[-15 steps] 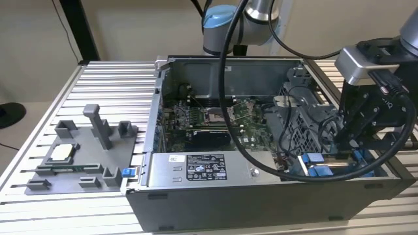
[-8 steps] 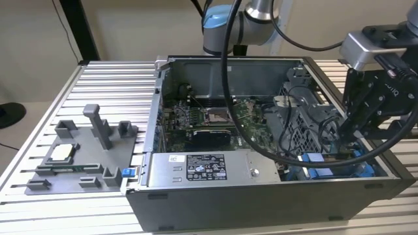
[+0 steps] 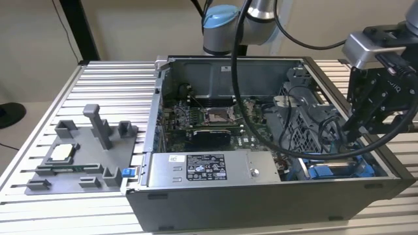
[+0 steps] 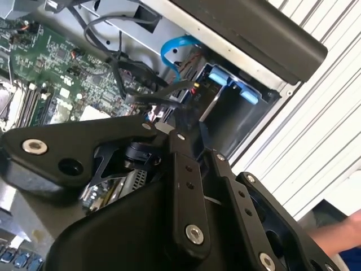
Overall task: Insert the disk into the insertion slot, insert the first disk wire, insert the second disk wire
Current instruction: 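Insert the second disk wire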
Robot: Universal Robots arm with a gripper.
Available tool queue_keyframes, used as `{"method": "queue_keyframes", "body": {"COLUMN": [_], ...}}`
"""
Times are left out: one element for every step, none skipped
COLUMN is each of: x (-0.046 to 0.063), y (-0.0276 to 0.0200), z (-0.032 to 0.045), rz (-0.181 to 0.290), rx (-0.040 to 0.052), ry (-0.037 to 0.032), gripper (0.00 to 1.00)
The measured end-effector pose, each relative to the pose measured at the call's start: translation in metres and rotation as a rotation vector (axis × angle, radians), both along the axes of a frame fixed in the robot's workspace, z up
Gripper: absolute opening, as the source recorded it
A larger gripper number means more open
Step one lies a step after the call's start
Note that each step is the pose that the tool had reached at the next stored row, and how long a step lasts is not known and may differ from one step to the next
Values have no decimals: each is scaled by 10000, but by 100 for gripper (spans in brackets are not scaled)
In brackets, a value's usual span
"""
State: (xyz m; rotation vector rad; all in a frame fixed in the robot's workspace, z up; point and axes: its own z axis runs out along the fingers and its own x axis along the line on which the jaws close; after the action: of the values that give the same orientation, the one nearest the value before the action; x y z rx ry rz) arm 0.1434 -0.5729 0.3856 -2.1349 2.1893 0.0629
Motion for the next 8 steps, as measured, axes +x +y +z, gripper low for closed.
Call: {"method": "queue_keyframes", "body": {"x": [2,2,2,4,14,30,50,72], "y": [1,1,1,0,-2,-2,-2,-3], "z": [1,0,1,1,1,0,-1,-3], "rz": [5,6,8,11,18,27,44,68], "rx": [-1,0,-1,-3,-3,-2,-2,0], "ry": [0,0,-1,-1,0,0,0,1], "gripper": [0,0,0,100,100,100,100,100]}}
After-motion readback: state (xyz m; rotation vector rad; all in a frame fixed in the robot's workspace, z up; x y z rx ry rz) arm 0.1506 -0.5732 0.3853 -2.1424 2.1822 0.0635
